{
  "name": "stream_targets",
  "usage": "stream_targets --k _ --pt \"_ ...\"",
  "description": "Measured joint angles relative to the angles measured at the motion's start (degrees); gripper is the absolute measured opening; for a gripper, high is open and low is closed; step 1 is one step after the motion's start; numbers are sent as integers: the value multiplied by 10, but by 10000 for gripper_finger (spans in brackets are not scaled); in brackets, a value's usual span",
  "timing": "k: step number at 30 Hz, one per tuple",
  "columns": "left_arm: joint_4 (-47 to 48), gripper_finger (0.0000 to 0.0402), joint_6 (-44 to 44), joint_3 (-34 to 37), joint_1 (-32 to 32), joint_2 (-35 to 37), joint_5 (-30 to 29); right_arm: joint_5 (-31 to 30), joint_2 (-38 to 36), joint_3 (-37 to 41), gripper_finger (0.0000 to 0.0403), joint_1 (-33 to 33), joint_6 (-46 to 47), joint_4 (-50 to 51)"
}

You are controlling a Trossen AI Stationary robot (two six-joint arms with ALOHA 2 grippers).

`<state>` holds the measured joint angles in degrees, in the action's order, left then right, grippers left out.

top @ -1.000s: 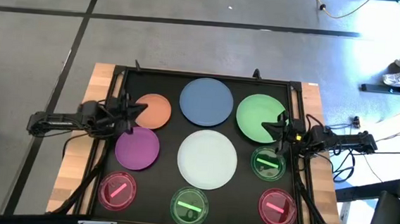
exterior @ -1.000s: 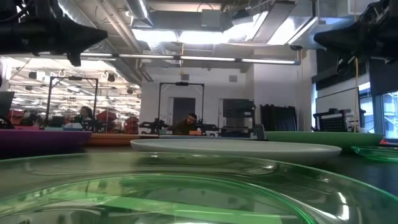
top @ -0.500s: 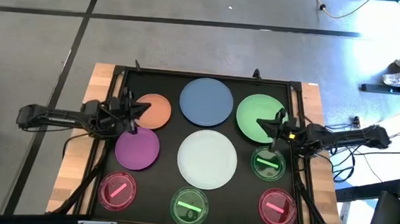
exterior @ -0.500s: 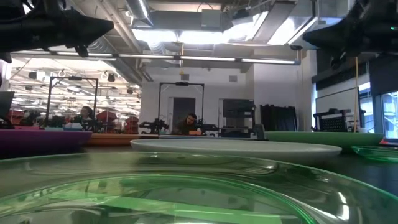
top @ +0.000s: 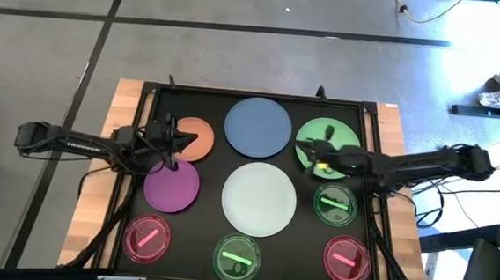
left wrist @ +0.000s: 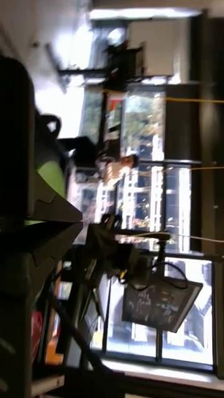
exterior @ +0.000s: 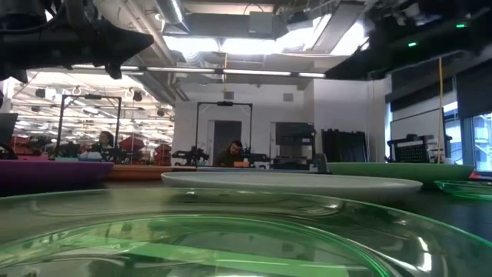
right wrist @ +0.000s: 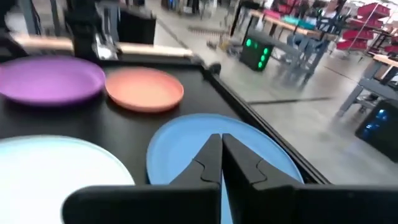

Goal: Stack plastic plates
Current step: Stack the blue plate on top of the light blue plate

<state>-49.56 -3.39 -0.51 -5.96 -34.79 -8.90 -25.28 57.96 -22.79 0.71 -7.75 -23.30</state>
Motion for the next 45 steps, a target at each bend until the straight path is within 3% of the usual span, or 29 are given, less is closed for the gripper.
stream_targets --k 5,11,15,20,37,45 --pt "-3 4 -13 0 22 -18 -1 31 107 -80 23 -30 -33 81" --pt "-18 4 -10 0 34 -19 -25 103 216 -182 108 -62 -50 236" --pt "-42 4 -6 0 34 -19 -26 112 277 -233 160 -76 -87 313" --pt "-42 4 15 -13 33 -19 -31 115 339 -283 187 -96 -132 368" --pt "-23 4 52 -42 34 -24 -19 94 444 -293 147 -105 -242 314" --pt "-24 4 52 -42 34 -24 -20 91 457 -294 74 -104 -268 313"
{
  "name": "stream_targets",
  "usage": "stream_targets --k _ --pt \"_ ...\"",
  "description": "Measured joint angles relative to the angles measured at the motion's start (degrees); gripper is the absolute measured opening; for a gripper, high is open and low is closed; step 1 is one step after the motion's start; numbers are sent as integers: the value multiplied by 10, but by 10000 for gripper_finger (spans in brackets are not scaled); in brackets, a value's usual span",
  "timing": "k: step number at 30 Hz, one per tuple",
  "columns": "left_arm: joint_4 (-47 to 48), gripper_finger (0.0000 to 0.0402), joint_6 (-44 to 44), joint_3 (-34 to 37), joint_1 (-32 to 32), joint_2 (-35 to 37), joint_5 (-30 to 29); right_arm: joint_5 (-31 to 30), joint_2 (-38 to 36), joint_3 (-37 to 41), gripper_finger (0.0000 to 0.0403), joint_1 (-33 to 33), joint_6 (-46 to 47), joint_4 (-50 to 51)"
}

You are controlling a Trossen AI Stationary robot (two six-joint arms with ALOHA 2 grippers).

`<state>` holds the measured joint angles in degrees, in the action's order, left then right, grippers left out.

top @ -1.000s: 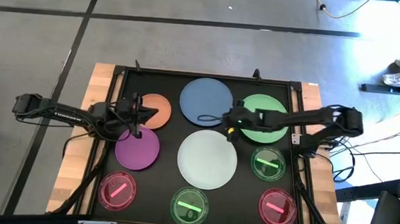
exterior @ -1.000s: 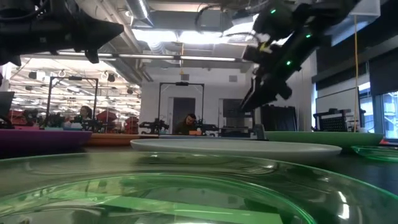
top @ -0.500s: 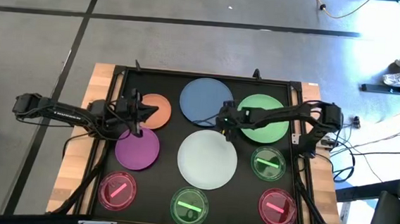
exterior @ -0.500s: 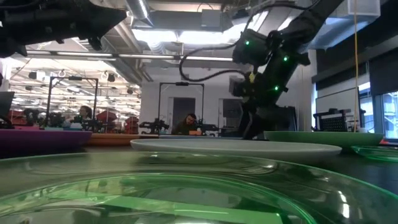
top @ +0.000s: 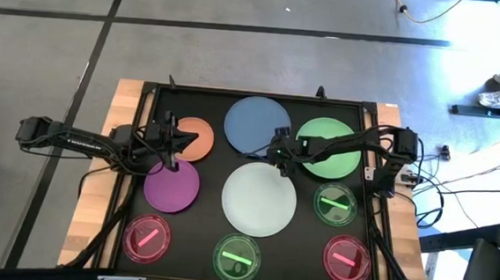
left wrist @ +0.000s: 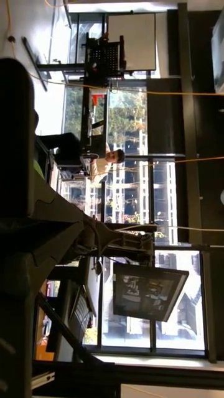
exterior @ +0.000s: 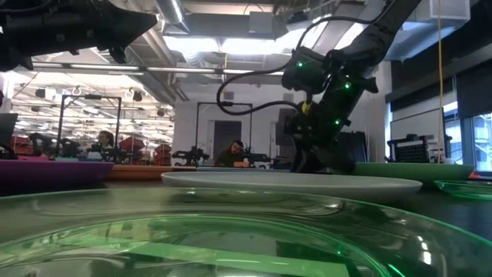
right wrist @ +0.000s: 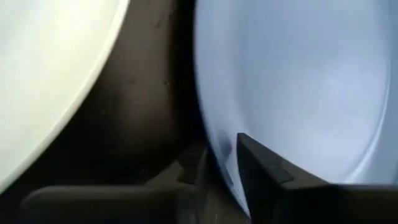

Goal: Stack plastic plates
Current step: Stack the blue plate on top of the light blue plate

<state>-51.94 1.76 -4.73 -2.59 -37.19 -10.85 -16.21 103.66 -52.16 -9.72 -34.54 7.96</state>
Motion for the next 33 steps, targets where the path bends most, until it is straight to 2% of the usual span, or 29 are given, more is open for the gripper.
stream_targets --k 5,10,14,18,25,33 --pt "0 4 -1 0 0 0 0 -11 1 0 10 0 -39 -5" --pt "0 4 -25 0 0 0 12 -26 -6 2 12 5 -49 -7" --pt "-4 4 -26 0 0 0 19 -65 -44 2 5 32 -47 -8" --pt "-4 4 -27 0 0 0 19 -68 -100 2 3 80 -41 2" --pt "-4 4 -27 1 0 0 19 -64 -196 1 1 201 42 57" --pt "-2 4 -31 1 0 0 14 -41 -219 1 2 336 122 67"
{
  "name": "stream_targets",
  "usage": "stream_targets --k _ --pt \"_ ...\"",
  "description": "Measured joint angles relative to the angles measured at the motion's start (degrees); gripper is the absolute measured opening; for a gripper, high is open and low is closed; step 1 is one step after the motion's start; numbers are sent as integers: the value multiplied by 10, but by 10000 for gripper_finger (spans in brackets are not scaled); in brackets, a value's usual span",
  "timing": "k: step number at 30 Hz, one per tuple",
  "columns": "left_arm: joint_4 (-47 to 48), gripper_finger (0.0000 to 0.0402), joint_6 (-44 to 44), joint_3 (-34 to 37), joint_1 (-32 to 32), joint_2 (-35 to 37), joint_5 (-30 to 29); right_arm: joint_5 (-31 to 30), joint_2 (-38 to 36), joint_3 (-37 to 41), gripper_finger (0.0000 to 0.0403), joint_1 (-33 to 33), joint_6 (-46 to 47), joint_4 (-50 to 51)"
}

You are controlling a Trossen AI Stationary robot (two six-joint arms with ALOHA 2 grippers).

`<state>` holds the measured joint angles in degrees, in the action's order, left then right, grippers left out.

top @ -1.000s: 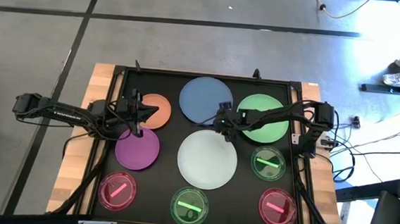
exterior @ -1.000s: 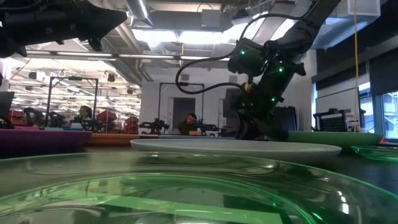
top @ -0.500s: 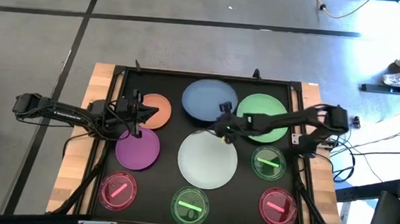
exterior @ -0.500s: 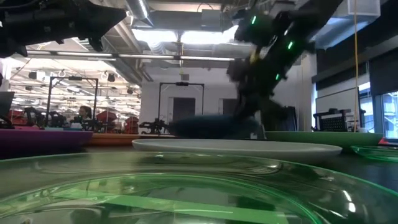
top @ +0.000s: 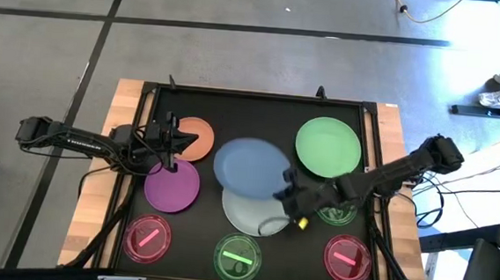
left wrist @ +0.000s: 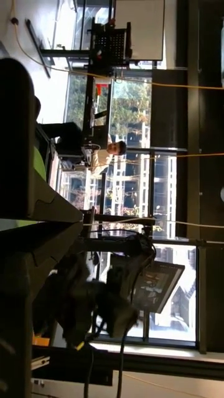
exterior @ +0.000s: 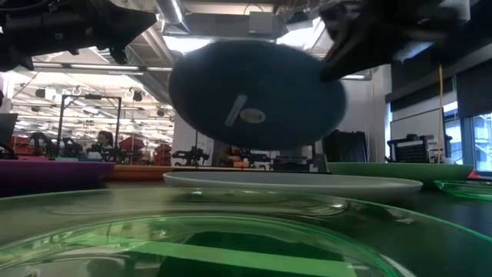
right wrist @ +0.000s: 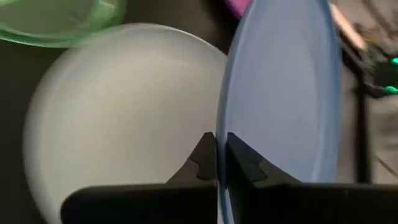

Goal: Stack plastic plates
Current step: Stack the blue plate on top of the light blue plate

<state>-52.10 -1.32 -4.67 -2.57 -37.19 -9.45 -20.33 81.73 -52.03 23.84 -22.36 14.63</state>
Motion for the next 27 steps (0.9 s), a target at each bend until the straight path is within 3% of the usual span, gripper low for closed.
stream_targets --k 10,19,27 --pt "0 4 0 0 0 0 -1 39 14 0 2 91 132 16" --pt "-6 4 -12 0 0 0 -1 60 54 15 2 91 160 14" --pt "-7 4 -12 0 0 0 0 72 104 15 9 83 168 -45"
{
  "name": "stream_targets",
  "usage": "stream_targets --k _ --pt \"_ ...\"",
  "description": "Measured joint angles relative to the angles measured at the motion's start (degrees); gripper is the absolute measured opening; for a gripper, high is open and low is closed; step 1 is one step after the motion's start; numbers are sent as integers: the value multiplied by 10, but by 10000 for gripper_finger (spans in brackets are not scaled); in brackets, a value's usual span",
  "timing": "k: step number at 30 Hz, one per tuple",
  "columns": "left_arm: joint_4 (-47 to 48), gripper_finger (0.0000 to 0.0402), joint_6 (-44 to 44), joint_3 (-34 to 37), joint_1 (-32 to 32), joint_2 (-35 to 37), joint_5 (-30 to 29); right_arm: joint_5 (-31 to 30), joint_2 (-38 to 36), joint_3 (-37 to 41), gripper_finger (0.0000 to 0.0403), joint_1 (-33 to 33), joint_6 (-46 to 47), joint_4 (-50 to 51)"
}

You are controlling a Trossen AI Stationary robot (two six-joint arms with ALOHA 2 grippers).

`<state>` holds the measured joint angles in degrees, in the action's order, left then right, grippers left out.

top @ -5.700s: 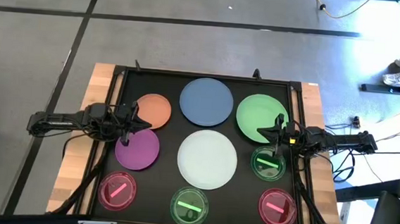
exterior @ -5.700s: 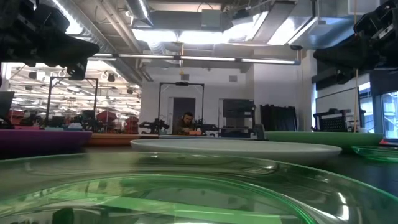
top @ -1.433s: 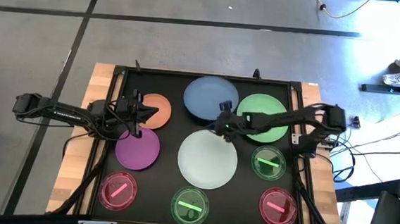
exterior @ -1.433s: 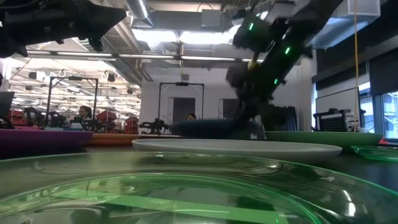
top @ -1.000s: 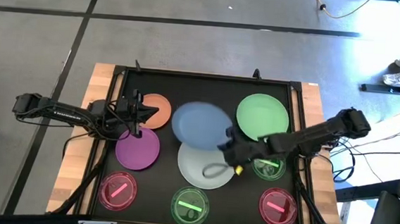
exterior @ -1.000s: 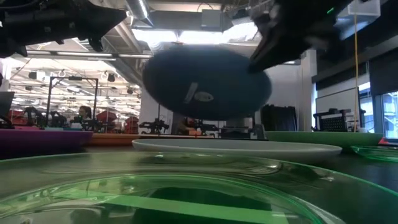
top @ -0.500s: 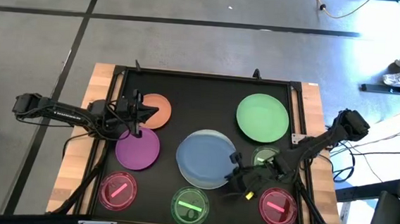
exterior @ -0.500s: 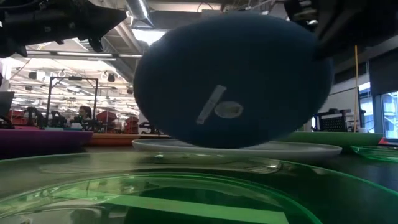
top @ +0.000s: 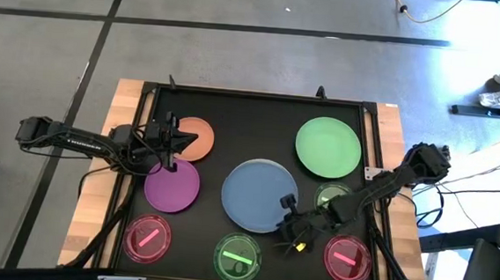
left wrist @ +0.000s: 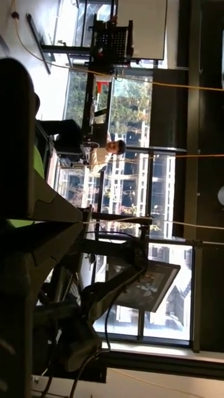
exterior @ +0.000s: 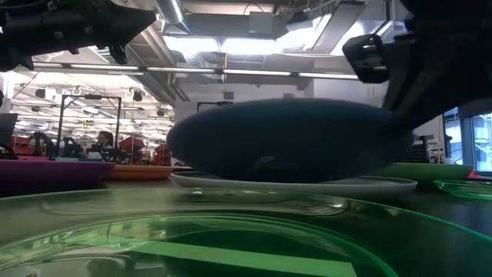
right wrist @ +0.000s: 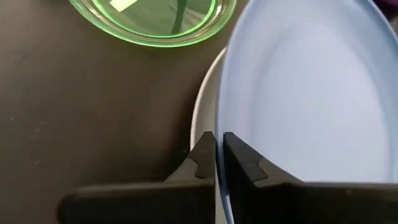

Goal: Stack plastic plates
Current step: Stack the blue plate on top of the light blue plate, then stack the light green plate on top of the blue plate

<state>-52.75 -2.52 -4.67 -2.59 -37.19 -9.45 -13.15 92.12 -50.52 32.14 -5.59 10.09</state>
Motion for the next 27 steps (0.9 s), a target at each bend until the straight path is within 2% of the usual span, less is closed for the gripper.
stream_targets --k 4,11,16,21,27 --pt "3 4 0 0 0 0 0 27 -1 0 45 -12 36 16" --pt "3 4 0 0 0 0 1 34 0 -2 125 -14 51 34" --pt "3 4 -3 0 0 0 2 25 -6 -42 153 -14 46 124" --pt "0 4 -10 0 0 -2 19 -34 -48 -60 156 -14 70 232" --pt "-2 4 -15 0 0 -11 19 -128 -137 -4 156 -47 129 320"
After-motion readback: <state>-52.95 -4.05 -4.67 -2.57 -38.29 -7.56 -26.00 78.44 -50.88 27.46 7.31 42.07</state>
